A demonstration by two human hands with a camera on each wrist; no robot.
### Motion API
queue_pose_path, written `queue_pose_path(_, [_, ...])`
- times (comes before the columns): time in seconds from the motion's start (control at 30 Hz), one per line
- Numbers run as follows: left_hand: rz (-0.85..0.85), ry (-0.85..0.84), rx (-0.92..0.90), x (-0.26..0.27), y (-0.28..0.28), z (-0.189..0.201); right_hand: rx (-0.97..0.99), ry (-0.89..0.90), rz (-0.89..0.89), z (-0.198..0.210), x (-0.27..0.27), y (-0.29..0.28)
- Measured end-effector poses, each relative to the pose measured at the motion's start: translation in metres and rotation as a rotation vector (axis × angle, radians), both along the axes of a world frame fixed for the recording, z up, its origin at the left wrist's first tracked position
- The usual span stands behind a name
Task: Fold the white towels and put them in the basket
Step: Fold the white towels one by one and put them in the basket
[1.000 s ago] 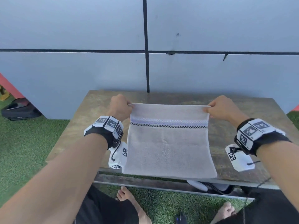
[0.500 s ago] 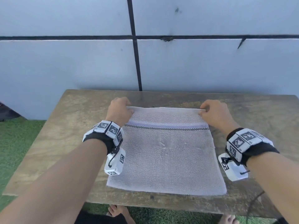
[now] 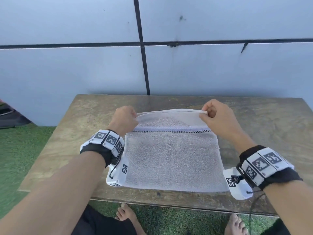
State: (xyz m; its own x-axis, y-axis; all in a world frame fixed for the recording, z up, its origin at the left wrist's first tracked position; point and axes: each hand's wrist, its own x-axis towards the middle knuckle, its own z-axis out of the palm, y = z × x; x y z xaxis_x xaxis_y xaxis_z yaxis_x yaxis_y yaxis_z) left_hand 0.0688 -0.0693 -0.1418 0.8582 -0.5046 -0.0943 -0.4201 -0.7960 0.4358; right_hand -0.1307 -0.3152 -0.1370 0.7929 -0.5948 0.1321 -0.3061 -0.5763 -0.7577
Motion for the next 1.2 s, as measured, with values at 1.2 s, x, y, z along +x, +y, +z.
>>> queue_pose_path(1.2, [-0.315, -0.012, -0.816, -0.103, -0.079, -0.01, 0.287, -0.349, 0.005, 0.009, 0.0, 0.052])
